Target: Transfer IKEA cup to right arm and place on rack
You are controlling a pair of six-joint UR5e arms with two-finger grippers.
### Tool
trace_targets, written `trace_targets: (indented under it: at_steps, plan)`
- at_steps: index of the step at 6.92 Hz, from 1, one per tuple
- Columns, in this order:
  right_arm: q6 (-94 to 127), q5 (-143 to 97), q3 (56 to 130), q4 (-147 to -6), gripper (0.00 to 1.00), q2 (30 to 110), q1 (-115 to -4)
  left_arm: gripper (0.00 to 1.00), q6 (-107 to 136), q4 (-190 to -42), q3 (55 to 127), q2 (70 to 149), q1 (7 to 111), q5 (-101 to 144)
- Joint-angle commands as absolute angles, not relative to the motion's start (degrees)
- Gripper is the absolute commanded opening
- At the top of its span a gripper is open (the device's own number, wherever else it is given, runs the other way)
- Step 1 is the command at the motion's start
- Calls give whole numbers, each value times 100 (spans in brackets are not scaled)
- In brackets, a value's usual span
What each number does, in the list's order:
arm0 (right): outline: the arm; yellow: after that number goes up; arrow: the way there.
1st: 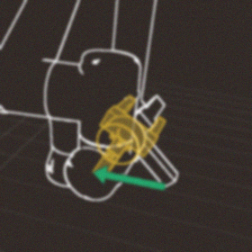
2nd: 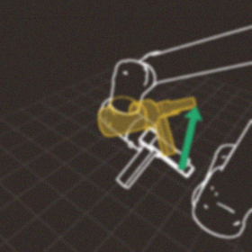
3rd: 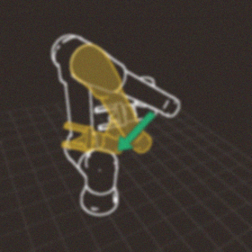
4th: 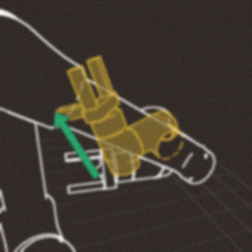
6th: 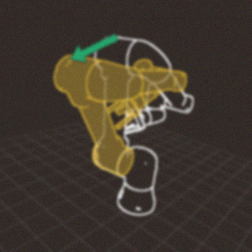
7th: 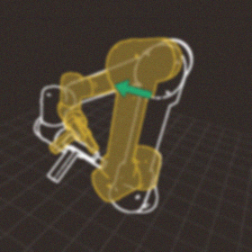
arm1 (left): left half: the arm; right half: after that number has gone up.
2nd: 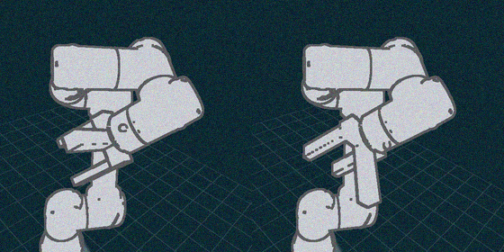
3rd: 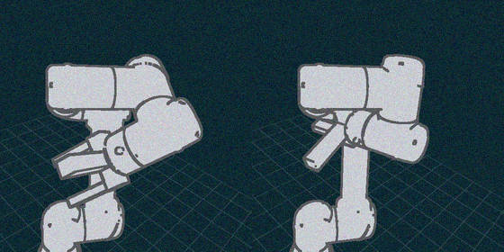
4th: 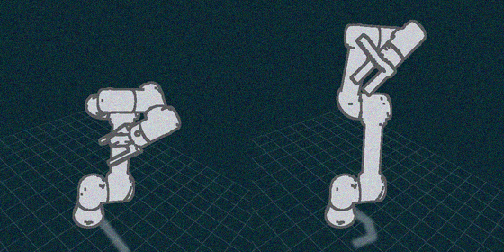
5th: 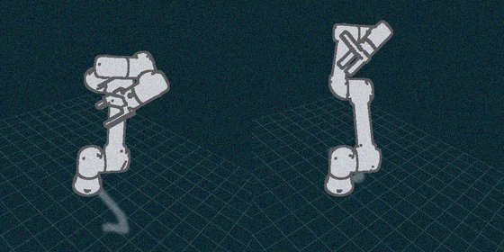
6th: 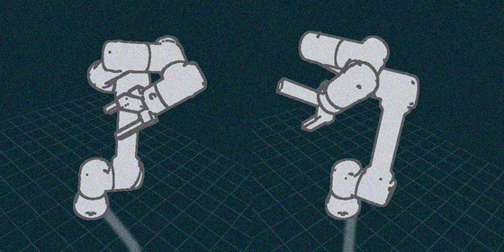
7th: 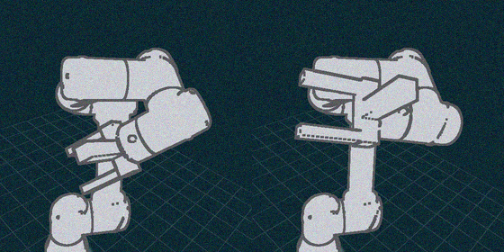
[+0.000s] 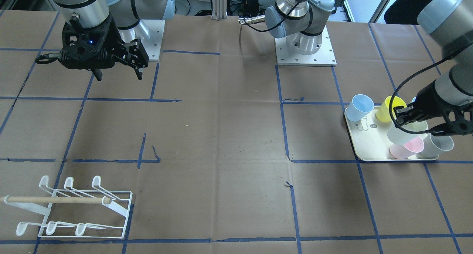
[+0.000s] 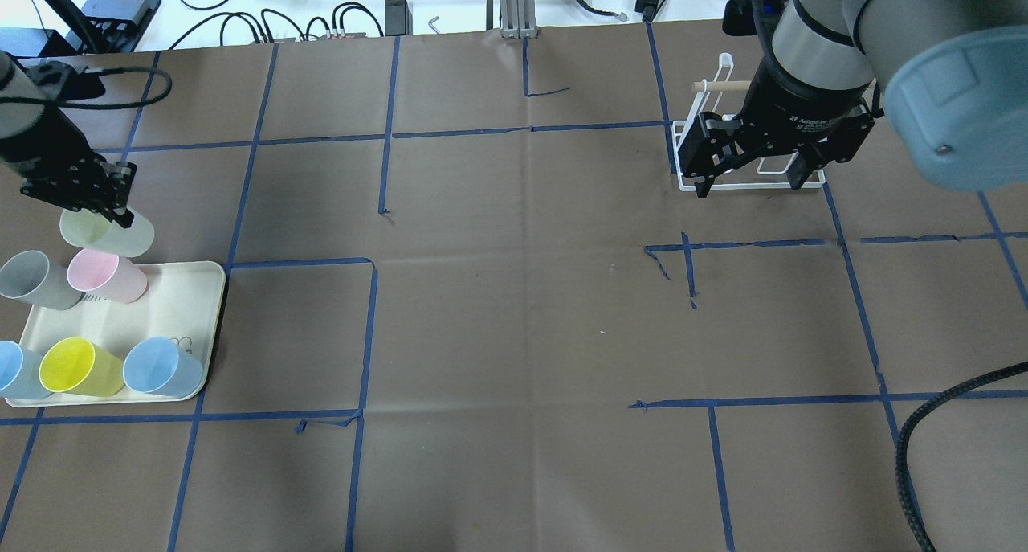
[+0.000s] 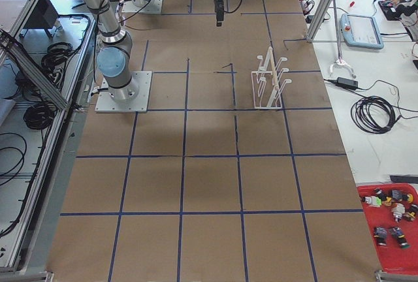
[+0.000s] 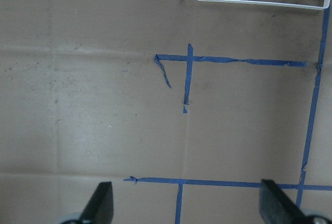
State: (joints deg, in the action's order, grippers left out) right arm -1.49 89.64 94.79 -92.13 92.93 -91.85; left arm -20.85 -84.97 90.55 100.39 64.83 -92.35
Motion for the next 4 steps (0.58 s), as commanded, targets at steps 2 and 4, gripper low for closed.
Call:
trace_targets:
  at_steps: [2, 4]
  plan:
    - [-158, 8956, 9466, -9228, 100, 9308, -9185, 0, -1442, -9203, 8069, 10020, 7458, -8869]
    - [-158, 8947, 9466, -9263, 100, 9308, -9176, 0, -1276, -9054, 8094, 9932, 7812, -7874]
